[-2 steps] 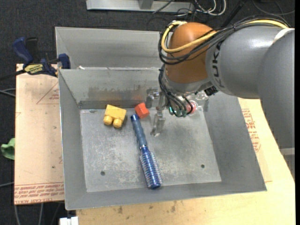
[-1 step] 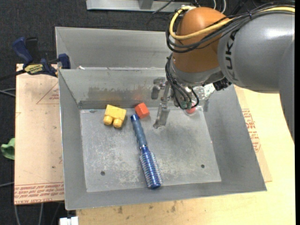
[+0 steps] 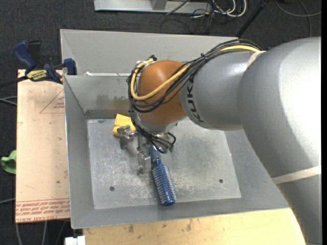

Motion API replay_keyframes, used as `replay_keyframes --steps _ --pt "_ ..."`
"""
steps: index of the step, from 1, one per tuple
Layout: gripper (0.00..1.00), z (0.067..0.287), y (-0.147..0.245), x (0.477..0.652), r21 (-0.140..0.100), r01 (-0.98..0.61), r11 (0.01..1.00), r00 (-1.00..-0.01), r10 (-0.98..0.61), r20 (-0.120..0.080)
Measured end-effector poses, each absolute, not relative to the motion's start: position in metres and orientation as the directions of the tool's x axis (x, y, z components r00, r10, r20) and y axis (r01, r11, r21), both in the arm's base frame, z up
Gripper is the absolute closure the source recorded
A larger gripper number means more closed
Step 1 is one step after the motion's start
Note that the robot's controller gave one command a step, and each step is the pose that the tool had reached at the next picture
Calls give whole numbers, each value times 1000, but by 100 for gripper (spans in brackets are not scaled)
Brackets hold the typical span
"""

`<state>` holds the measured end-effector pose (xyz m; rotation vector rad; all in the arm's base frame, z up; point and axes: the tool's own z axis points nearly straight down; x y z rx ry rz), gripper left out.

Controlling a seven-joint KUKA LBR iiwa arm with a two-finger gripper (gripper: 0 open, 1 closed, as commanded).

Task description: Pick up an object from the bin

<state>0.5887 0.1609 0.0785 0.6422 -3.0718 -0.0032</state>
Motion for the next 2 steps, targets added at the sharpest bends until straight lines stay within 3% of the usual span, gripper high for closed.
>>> replay_keyframes --steps 1,2 --pt "0 134 116 623 -4 -421 907 -907 -421 -10" --pt "0 68 79 572 2 -725 689 -689 -725 2"
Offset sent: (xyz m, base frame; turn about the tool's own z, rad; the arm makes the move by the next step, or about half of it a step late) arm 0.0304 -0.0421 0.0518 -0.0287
